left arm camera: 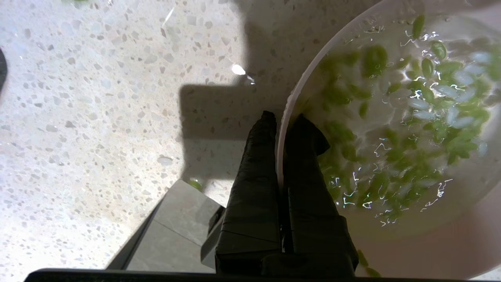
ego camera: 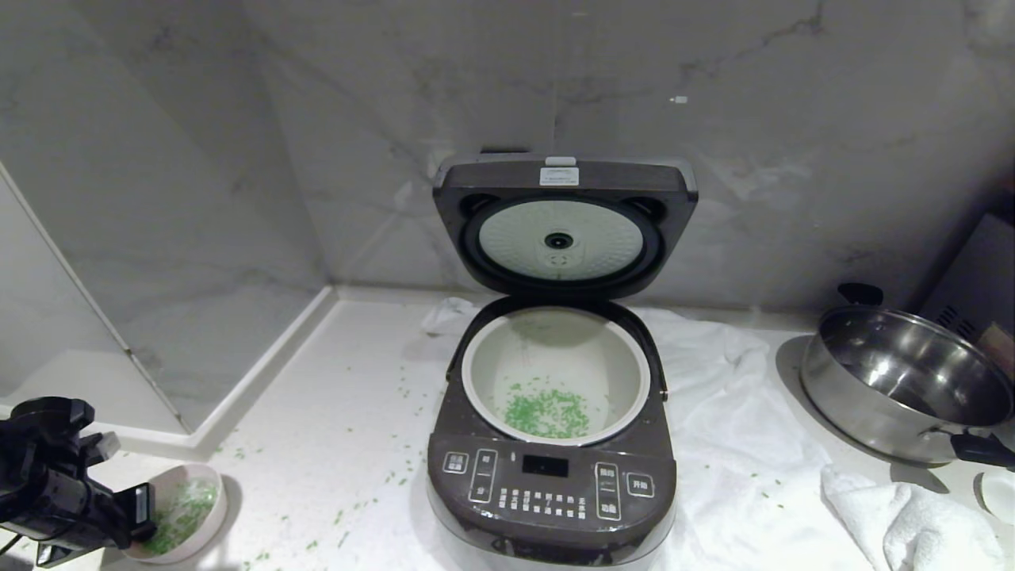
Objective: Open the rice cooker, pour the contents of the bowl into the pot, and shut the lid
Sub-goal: Pick up the bowl on the table
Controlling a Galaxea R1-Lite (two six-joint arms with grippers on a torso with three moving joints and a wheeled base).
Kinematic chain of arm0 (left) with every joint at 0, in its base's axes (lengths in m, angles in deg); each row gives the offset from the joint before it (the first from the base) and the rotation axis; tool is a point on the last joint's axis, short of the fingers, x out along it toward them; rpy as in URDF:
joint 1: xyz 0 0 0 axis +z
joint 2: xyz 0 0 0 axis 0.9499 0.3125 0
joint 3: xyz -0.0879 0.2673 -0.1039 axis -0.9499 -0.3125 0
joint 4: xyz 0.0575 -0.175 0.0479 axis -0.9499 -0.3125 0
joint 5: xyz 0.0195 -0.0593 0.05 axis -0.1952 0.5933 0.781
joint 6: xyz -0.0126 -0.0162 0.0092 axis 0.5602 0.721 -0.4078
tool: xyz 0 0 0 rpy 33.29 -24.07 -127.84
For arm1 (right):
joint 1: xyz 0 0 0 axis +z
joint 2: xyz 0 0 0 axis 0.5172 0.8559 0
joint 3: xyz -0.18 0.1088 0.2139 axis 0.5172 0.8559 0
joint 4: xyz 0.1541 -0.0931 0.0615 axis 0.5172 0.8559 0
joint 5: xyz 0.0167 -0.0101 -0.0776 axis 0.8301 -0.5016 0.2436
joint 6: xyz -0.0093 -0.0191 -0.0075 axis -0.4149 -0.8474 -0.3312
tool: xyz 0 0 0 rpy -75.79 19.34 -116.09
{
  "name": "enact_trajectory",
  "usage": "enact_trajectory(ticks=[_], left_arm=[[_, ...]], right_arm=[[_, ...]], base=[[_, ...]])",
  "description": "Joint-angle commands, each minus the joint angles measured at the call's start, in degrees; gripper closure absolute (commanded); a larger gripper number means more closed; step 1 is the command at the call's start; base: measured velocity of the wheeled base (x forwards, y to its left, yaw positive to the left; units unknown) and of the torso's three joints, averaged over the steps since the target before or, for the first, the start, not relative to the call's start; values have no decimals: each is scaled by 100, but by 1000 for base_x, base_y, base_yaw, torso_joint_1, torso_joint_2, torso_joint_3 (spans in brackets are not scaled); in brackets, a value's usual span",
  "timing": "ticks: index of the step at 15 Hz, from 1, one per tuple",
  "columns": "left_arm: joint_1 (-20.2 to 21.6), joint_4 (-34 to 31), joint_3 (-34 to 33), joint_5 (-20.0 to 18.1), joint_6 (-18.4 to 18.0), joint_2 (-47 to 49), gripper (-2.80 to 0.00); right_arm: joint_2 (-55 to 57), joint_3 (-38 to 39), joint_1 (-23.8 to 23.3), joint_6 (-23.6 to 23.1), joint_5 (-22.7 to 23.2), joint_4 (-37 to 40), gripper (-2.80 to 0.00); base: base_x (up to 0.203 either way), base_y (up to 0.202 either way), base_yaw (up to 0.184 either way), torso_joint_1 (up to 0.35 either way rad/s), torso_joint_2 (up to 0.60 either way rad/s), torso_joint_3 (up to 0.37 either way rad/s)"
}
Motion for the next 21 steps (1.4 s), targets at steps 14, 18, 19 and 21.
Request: enact_trajectory(ticks=[14,18,19,21], left_arm=[[-1680,-887,-293,-47,786,-1032,0],[-2297,-1331,-238,-51,1185,-1360,0],[-2452,-1363,-231,-54,1247,-1435,0],[-2753,-1405,-139,-33,1466,-1477,0]], right_arm=[[5,11,2,0,1,-3,0],[5,11,2,0,1,-3,0],[5,11,2,0,1,-3,0],[5,11,2,0,1,-3,0]], base=[[0,0,0,0,0,0],[0,0,0,0,0,0],[0,0,0,0,0,0],[0,0,0,0,0,0]])
